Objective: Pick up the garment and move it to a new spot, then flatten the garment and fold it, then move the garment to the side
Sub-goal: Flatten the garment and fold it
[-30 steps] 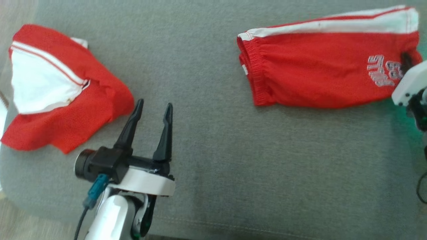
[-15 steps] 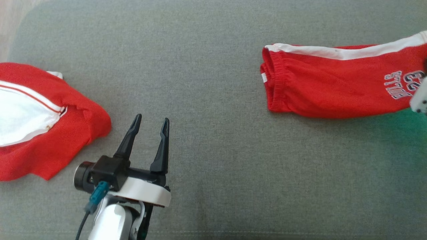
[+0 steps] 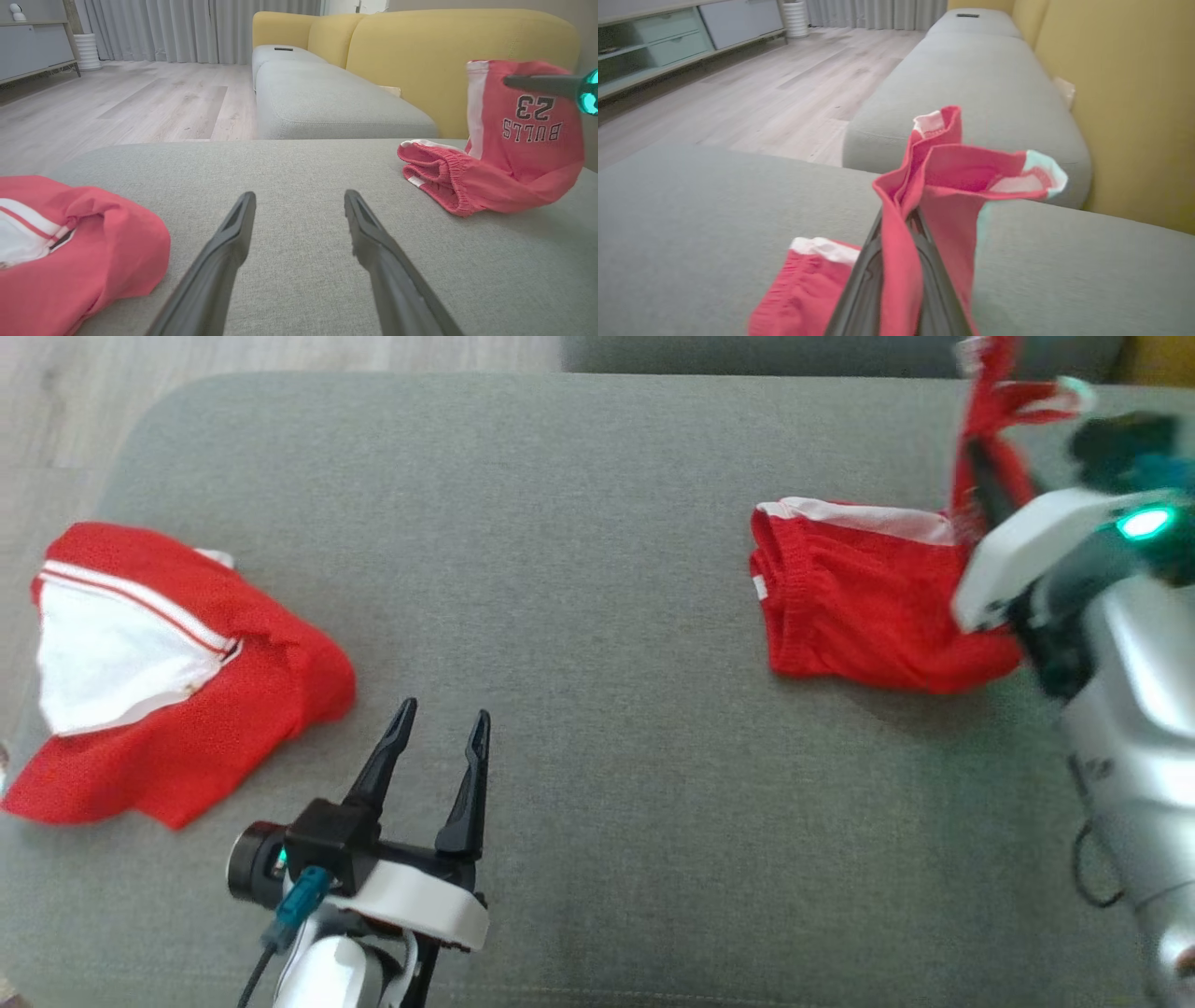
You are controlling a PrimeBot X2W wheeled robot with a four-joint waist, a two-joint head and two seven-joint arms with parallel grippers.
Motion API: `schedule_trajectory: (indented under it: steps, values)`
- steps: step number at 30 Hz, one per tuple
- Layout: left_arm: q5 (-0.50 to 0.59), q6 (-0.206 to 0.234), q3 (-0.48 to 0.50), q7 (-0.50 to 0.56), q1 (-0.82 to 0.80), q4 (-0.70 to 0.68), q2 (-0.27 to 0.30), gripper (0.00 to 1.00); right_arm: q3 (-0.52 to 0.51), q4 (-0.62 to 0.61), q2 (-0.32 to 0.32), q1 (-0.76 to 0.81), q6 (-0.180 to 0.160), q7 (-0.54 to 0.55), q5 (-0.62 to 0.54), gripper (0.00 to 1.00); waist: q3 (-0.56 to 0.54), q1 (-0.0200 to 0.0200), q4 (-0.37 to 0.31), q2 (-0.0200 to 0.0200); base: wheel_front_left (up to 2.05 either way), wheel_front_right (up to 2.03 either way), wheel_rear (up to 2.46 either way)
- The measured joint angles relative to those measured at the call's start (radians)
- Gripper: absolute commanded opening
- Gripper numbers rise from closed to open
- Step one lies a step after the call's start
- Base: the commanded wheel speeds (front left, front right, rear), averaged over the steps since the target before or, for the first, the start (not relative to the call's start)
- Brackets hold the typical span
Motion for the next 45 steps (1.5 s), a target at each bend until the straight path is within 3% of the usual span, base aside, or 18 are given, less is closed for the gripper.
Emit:
schedule_trajectory:
  steps: [7,8,9,13,17,26,36,45]
  values:
    - [-0.012,0.009,-0.009,0.000,0.001,0.001,0.000,1.00,0.129,-0.075,0.072,0.093,0.000,0.068,0.007,0.00,0.000,0.0001,0.031,0.0000,0.00,0.00,0.00]
    - [-0.016,0.009,-0.011,0.000,0.001,0.002,0.000,1.00,0.139,-0.075,0.079,0.106,0.000,0.067,0.002,0.36,0.002,0.0001,0.034,0.0000,0.00,0.00,0.00]
    - [-0.021,0.010,-0.015,0.000,0.001,0.003,0.000,1.00,0.142,-0.075,0.086,0.117,0.000,0.063,-0.004,1.00,0.004,0.0001,0.038,0.0000,0.00,0.00,0.00]
    - [-0.029,0.017,-0.024,0.000,0.001,0.005,0.000,1.00,0.153,-0.090,0.113,0.148,0.000,0.028,-0.008,1.00,0.004,0.0002,0.045,0.0000,0.00,0.00,0.00]
    - [-0.029,0.026,-0.022,0.000,0.001,0.005,0.000,1.00,0.143,-0.150,0.143,0.186,0.000,-0.073,0.005,1.00,-0.012,0.0001,0.040,0.0000,0.00,0.00,0.00]
    - [-0.027,0.044,0.033,0.000,0.067,0.006,0.000,1.00,0.012,-0.261,0.117,0.383,0.000,-0.293,-0.002,1.00,-0.102,0.0000,-0.002,0.0000,0.00,0.00,0.00]
    - [-0.008,0.045,0.059,0.000,0.159,-0.015,0.002,1.00,-0.120,-0.387,0.117,0.625,0.000,-0.335,-0.043,1.00,-0.200,-0.0001,-0.070,0.0000,0.00,0.00,0.00]
    - [-0.008,0.063,0.063,0.000,0.235,-0.048,0.003,1.00,-0.149,-0.490,0.145,0.777,0.000,-0.337,-0.078,1.00,-0.245,-0.0001,-0.090,0.0000,0.00,0.00,0.00]
